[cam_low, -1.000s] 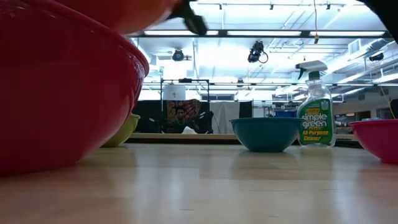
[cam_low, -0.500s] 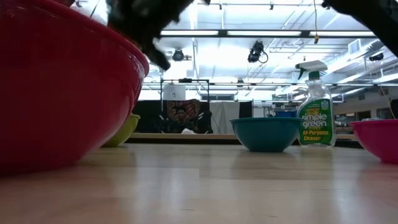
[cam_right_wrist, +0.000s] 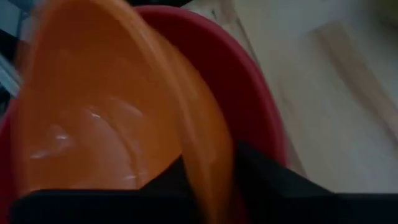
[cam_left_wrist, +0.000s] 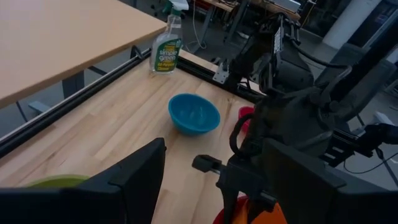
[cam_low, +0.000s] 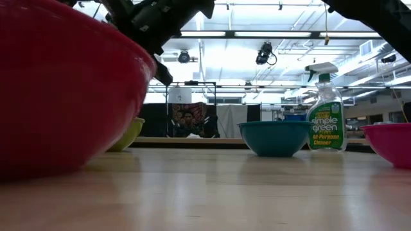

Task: Nest bowls inside each other
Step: Stack the orange bowl on top of the red bowl, then stack the green bowl on top of the orange bowl

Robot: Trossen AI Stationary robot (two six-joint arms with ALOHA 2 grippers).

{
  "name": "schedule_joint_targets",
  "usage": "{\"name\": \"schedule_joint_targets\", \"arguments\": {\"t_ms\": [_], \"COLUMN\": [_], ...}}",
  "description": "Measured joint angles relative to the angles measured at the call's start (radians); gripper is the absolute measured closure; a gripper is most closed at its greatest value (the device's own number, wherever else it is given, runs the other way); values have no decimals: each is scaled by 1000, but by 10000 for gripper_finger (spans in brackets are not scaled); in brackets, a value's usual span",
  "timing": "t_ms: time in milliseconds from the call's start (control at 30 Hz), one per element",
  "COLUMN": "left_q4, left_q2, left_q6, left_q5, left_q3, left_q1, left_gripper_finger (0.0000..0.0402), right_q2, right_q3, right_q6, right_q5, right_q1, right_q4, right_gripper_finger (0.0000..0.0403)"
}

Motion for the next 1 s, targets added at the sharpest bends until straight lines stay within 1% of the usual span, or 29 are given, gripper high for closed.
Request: {"name": "schedule_joint_targets", "arguments": {"t_ms": [167,267,333,433,533,700,800,900,1000], "left_q4": [0,-1,-9,-25,-39,-133,-201,-232,-230], "left_q2": [0,0,0,0,0,21,55,92,133], "left_q6": [0,0,-2,-17,-29,-93,-160,-285,-385], "left_q5": [0,0,0,0,0,-9,-39,-50,-8], "left_q3": [0,0,0,-1,-1,-10,-59,-134,-203], "left_q1": [0,0,0,0,0,0,0,23,85], "left_gripper_finger": [129,129,129,129,129,129,129,132,141], "right_q2": [-6,-25,-45,-90,-141,-240,-294,-344,-416], "right_q3": [0,0,0,0,2,1,0,-62,-191], "right_q6": [11,26,32,28,25,54,23,10,3], "right_q5": [-24,-30,-15,41,90,220,302,380,346], "right_q1": [-10,-17,-23,-30,-39,-48,-49,-49,-69], "right_q4": [-4,-5,-11,-34,-109,-353,-505,-597,-559], "right_gripper_finger": [217,186,174,168,167,168,169,171,174]}}
